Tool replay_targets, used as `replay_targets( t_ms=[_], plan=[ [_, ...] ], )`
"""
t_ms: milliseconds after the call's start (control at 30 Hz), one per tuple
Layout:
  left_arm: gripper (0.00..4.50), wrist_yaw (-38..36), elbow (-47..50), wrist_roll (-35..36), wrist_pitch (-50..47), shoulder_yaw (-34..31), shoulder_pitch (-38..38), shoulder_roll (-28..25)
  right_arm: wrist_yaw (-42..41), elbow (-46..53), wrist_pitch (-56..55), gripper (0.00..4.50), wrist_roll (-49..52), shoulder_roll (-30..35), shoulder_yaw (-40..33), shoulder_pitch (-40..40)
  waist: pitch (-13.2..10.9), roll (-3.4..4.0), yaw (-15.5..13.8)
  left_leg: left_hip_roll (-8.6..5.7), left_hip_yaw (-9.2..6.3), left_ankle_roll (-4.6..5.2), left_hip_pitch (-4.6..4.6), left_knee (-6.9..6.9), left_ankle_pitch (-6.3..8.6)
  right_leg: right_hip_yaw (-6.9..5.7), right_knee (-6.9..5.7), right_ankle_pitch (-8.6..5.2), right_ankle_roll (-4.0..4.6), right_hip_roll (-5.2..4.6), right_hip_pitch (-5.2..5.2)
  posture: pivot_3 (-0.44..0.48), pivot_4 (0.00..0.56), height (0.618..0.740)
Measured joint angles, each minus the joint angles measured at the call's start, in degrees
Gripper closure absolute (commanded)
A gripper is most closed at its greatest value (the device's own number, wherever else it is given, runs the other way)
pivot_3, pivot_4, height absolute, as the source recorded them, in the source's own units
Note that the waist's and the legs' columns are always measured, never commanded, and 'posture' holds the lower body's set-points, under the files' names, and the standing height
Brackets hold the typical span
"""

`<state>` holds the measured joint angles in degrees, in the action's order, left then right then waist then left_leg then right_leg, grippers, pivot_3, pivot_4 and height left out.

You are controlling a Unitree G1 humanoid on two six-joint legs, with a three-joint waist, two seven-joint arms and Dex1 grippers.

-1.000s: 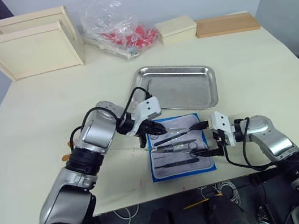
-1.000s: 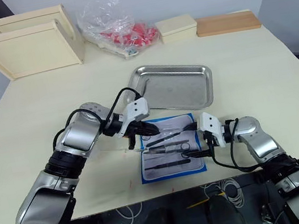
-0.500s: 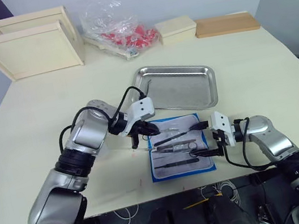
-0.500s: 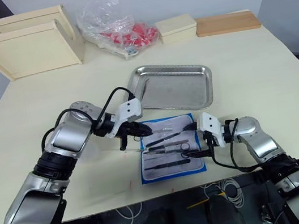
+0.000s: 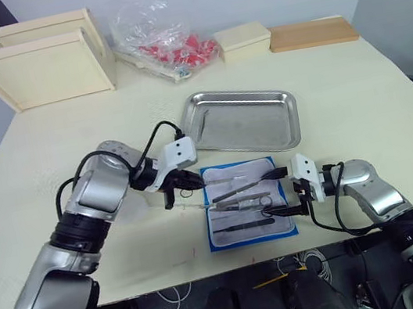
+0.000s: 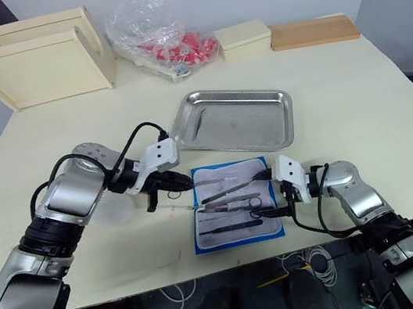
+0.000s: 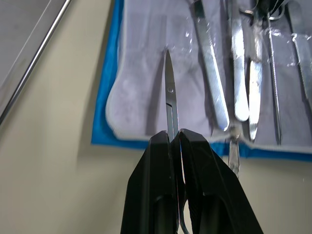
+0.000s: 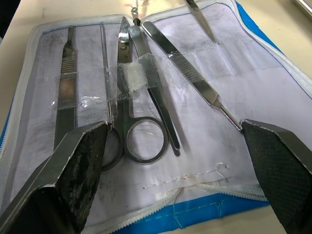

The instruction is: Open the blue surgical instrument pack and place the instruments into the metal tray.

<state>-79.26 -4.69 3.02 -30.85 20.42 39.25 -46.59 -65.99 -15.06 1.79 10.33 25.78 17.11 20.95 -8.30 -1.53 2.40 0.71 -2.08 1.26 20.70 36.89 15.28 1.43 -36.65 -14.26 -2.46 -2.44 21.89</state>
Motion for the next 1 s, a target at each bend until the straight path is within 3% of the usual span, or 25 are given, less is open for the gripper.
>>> replay_targets(
  t_ms=[300, 467, 667, 1000],
  plan=[
    [4.42, 2.11, 1.81, 2.83, -2.49, -3.39, 0.06, -0.94, -0.01, -0.25, -0.10, 0.00, 0.00, -0.18, 0.07, 0.09, 0.02, -0.05, -0.02, 0.09, 0.02, 0.00, 0.00, -0.03, 0.00, 0.02, 0.00, 0.00, 0.00, 0.09, 0.04, 0.000, 0.150, 0.740],
    [4.42, 7.64, 1.91, 5.67, -8.20, -6.98, 2.23, 3.70, -0.01, -0.55, -0.44, 0.00, 0.00, -0.31, 0.19, 0.20, 0.07, -0.16, 0.02, 0.11, 0.05, 0.00, -0.01, -0.03, 0.00, 0.05, 0.00, 0.01, -0.02, 0.17, 0.03, 0.000, 0.150, 0.740],
    [4.42, 20.14, 1.93, 8.00, -16.93, -11.89, 4.22, 12.69, -0.02, -0.78, -0.69, 0.00, 0.00, -0.38, 0.36, 0.39, 0.05, -0.17, 0.01, 0.19, 0.04, 0.00, -0.02, -0.03, 0.00, 0.10, -0.01, 0.11, -0.19, 0.30, 0.03, 0.000, 0.150, 0.740],
    [4.42, 38.10, -0.91, 8.39, -20.08, -17.69, 8.35, 23.90, -0.12, -1.35, -0.85, 0.00, 0.00, -0.54, 0.61, 0.83, 0.08, -0.19, 0.04, 0.22, 0.04, -0.02, -0.09, -0.04, -0.01, 0.14, -0.03, 0.14, -0.20, 0.33, 0.00, 0.000, 0.150, 0.740]
  ],
)
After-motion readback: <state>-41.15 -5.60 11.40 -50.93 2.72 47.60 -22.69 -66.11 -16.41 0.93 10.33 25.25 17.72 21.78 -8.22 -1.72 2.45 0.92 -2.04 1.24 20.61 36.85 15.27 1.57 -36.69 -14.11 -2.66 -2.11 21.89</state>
